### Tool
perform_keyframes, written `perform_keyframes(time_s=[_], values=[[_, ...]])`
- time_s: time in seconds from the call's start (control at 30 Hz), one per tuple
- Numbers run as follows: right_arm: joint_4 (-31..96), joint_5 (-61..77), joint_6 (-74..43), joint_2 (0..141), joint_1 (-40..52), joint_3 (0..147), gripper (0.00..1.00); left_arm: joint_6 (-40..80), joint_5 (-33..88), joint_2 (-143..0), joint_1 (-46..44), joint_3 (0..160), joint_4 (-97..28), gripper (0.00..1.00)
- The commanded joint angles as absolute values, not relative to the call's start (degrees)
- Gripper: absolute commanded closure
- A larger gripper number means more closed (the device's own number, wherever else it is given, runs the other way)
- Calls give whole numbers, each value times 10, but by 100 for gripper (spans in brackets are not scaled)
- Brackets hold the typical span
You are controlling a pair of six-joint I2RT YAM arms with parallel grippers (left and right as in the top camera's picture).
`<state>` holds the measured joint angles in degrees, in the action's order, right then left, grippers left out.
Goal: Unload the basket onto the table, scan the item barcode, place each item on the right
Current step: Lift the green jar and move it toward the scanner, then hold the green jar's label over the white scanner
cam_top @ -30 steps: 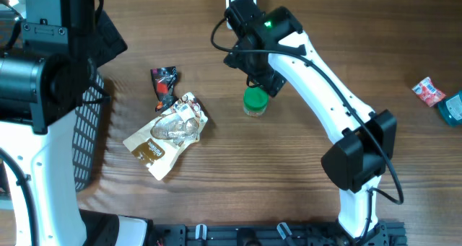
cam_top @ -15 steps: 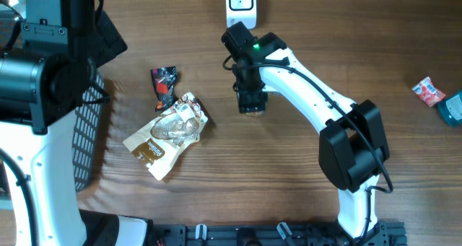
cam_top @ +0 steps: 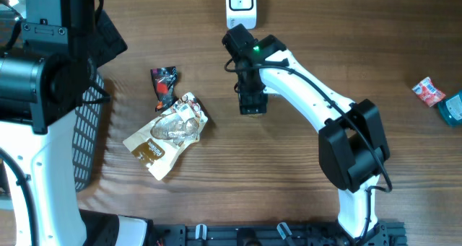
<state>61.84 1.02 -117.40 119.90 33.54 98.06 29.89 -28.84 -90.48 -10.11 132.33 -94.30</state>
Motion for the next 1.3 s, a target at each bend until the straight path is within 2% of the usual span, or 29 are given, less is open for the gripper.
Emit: perform_keyframes(time_s=[0.0, 0.27, 0.37, 0.43, 0.6, 0.77, 1.0, 1.07, 1.27], values=[[613, -3, -1186, 1206, 328, 955, 9, 305, -290, -901, -99, 1327, -942, 0], [609, -6, -1186, 1206, 312, 947, 14, 305, -290, -901, -99, 1326, -942, 0], [600, -6, -1186, 1206, 312, 935, 28, 305, -290, -901, -99, 1327, -942, 0], [589, -5, -1181, 1206, 312, 919, 29, 305, -290, -901, -99, 1326, -942, 0], [554, -6, -1029, 1206, 312, 913, 37, 305, -290, -901, -99, 1326, -942, 0], [540, -6, -899, 1205, 311, 913, 42, 305, -290, -901, -99, 1326, -942, 0], [487, 1, -528, 1203, 304, 922, 41, 305, -290, -901, -99, 1326, -942, 0], [489, 3, -341, 1203, 300, 933, 36, 305, -290, -901, -99, 1326, -942, 0], [531, 3, 30, 1196, 300, 939, 33, 305, -290, -901, -99, 1326, -942, 0]])
